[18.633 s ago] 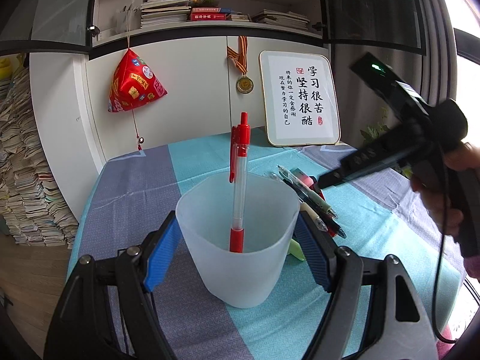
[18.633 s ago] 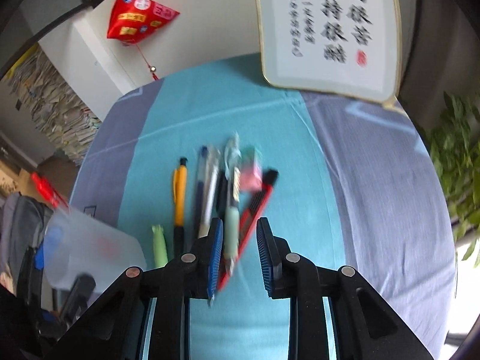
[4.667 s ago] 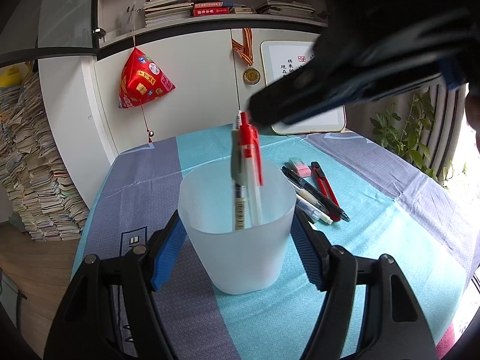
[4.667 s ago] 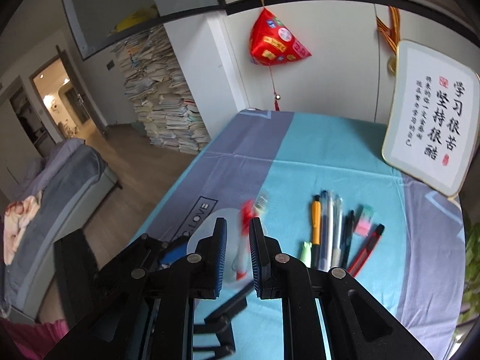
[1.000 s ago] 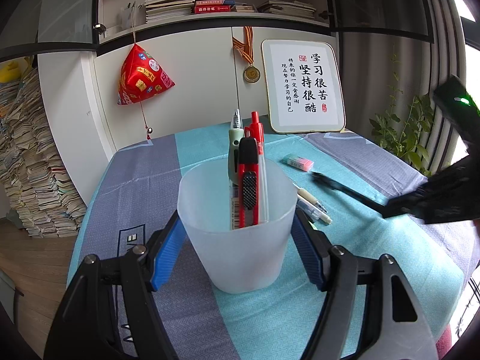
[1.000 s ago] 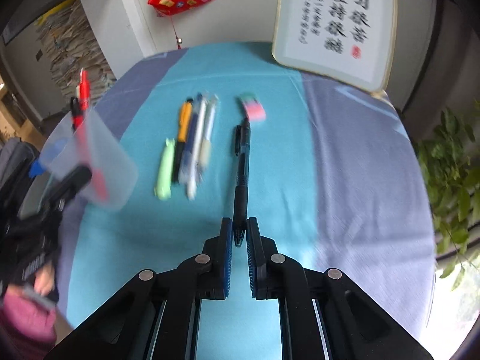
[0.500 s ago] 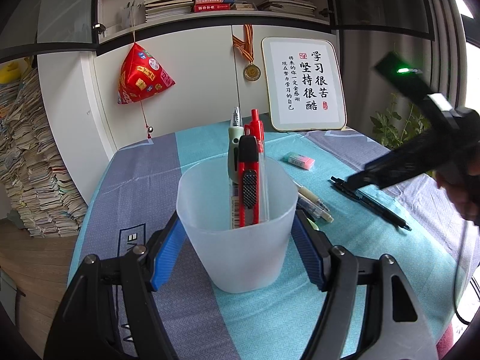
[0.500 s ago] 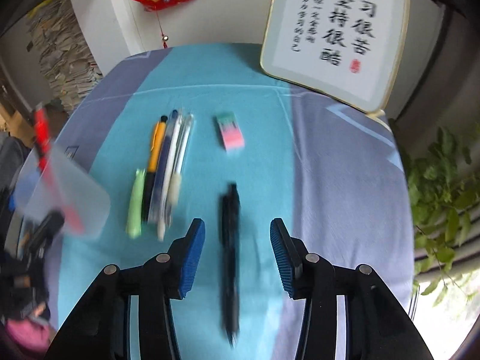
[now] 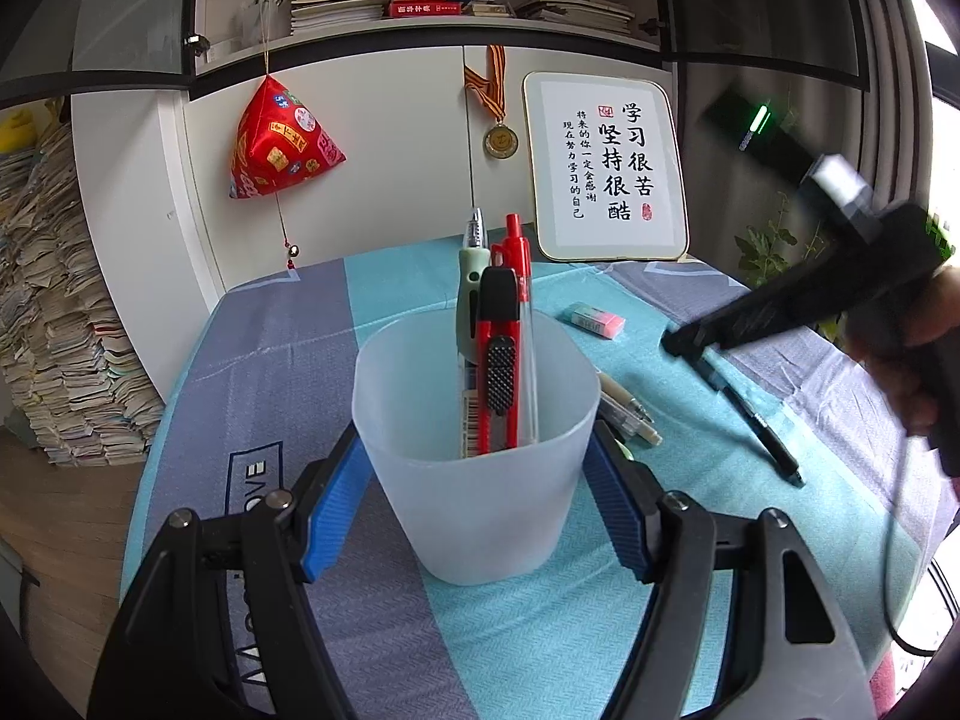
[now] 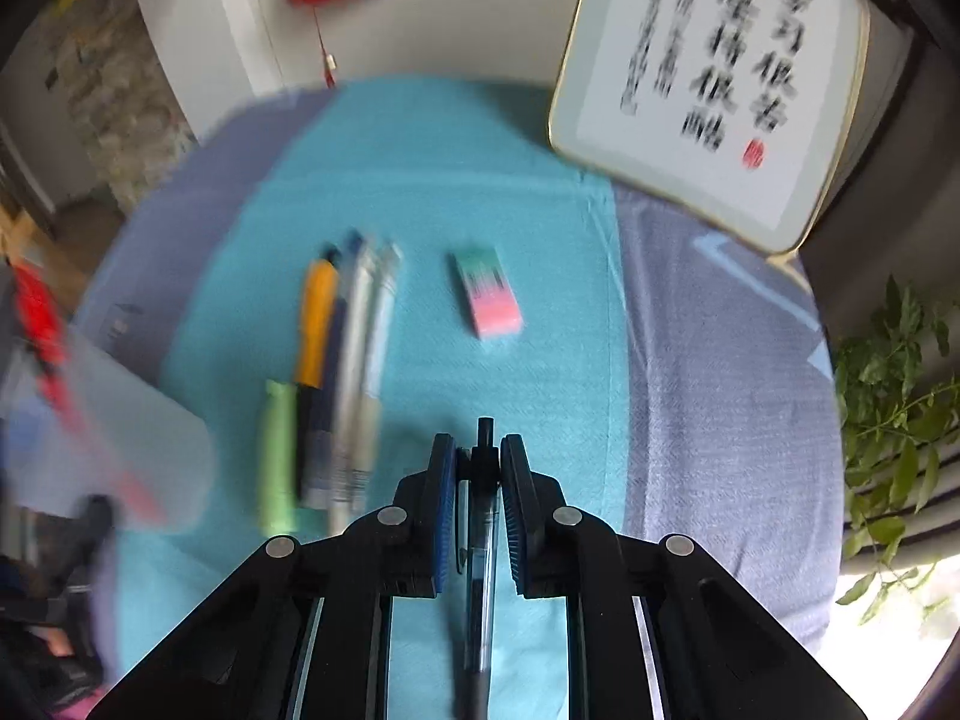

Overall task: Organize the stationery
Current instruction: 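Lower the black pen into the cup and open the right gripper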

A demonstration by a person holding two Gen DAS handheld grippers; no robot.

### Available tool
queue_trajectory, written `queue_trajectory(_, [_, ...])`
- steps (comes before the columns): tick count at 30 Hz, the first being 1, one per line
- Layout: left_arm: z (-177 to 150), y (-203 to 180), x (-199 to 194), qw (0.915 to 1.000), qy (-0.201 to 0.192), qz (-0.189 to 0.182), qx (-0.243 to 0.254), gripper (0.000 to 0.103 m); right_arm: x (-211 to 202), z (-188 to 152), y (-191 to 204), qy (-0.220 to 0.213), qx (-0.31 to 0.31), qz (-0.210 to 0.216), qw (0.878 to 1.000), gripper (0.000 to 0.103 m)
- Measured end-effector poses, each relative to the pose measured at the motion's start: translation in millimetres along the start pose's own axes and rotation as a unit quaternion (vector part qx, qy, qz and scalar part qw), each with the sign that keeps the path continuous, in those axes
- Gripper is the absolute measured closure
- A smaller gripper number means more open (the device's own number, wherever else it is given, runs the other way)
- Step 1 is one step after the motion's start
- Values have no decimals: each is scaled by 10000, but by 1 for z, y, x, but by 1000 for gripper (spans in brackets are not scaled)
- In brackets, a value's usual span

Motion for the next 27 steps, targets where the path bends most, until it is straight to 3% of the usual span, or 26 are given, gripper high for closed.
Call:
queue_trajectory(5, [0, 0, 0, 10000, 0, 9, 11, 33, -75, 0, 10, -773, 45, 257, 9967, 87])
queue_trajectory(10, [0, 0, 0, 10000, 2, 17, 29, 33, -151, 3, 39, -1598, -52, 824, 9837, 87])
queue_trajectory(13, [0, 0, 0, 10000, 6, 18, 35, 33, -176, 10, 56, -1780, -163, 1205, 9765, 87])
queue_trajectory(16, [0, 0, 0, 10000, 4, 14, 34, 34, -192, 16, 77, -1957, -365, 1308, 9712, 87])
queue_trajectory(21, [0, 1, 0, 10000, 5, 10, 27, 34, -183, 20, 98, -1858, -604, 1407, 9706, 87])
queue_trajectory(27, [0, 2, 0, 10000, 4, 5, 22, 34, -146, 12, 106, -1377, -638, 1393, 9786, 87])
Point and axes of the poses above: each gripper's, at about its wrist camera, not at the fingertips, and x roughly the way its jaws point, y to its left, z to its top, the point moved 2 cm from there along x, roughly the way its jaws point, and after that the axes turned 10 degrees about x, right-handed, at the moved point
